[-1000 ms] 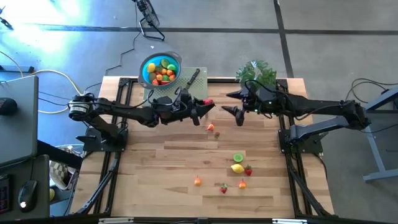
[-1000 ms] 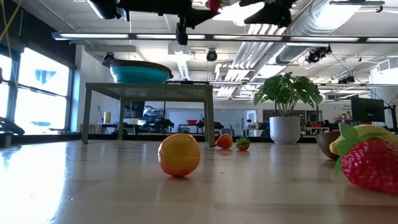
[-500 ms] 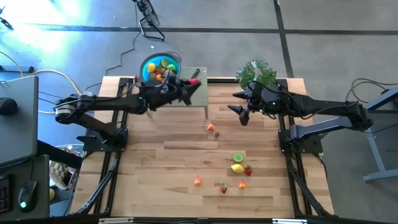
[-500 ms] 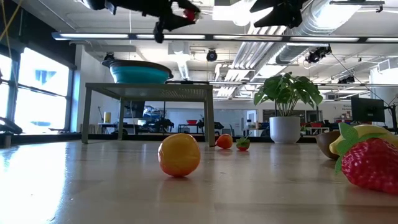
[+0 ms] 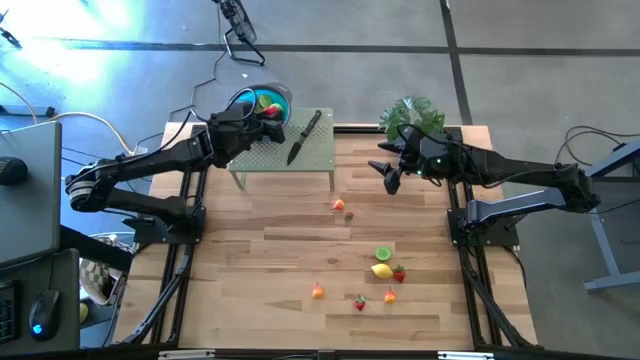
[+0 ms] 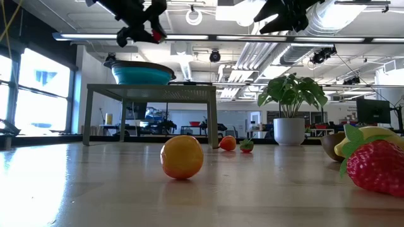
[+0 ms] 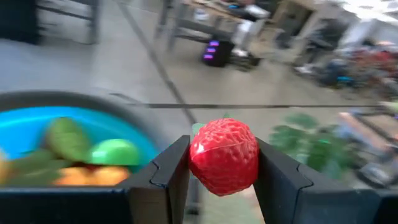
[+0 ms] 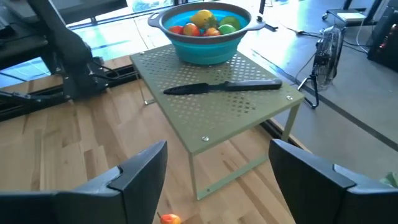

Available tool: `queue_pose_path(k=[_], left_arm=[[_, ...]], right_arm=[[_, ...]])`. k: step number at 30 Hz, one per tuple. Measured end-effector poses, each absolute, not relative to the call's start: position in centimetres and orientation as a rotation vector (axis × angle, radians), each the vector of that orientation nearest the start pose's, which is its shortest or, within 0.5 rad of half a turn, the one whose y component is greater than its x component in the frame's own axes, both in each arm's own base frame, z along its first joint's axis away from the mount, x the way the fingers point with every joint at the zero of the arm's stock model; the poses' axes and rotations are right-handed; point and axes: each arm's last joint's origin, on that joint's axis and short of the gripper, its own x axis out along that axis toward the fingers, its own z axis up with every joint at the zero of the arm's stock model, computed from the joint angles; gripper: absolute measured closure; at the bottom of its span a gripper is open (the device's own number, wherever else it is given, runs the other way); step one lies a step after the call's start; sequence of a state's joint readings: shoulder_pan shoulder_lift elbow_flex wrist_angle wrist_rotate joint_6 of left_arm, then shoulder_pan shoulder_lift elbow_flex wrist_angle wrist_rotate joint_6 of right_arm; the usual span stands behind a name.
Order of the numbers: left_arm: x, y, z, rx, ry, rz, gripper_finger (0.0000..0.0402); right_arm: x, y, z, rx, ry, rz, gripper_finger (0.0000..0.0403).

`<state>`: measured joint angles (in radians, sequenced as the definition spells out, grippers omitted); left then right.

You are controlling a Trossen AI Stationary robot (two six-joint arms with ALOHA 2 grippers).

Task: Pick & Place Fruit
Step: Put the strawberry into the strainer bowl on the shelf

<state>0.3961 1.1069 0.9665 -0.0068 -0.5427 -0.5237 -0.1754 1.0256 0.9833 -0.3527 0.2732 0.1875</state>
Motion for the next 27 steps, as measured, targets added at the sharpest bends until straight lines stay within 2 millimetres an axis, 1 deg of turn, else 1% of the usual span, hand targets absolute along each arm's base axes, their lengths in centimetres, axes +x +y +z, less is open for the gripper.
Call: queue_pose_path(k=[7,13,17,23,25,27], left_arm=[[20.6,11.9,33.8,-0.416,0.012,1.204,0.0261],[19.9,12.2,33.1,-0.359,0.092,1.335,0.0261],[19.9,12.3,32.7,-0.303,0.15,1.372,0.0261],[20.2,12.4,32.3,-0.277,0.183,1.371,0.026],[20.4,12.5,32.2,-0.278,0.186,1.373,0.0255],[20.4,12.5,32.1,-0.285,0.181,1.372,0.0241]], right_arm=[[21.2,-5.3,34.2,0.172,0.358,-0.502,0.0129],[21.1,-5.7,34.1,0.175,0.363,-0.521,0.0129],[21.1,-5.9,34.1,0.177,0.364,-0.528,0.0129],[21.1,-5.9,34.1,0.177,0.364,-0.527,0.0129],[21.1,-5.9,34.1,0.177,0.364,-0.527,0.0129],[21.1,-5.9,34.1,0.177,0.364,-0.528,0.0129]])
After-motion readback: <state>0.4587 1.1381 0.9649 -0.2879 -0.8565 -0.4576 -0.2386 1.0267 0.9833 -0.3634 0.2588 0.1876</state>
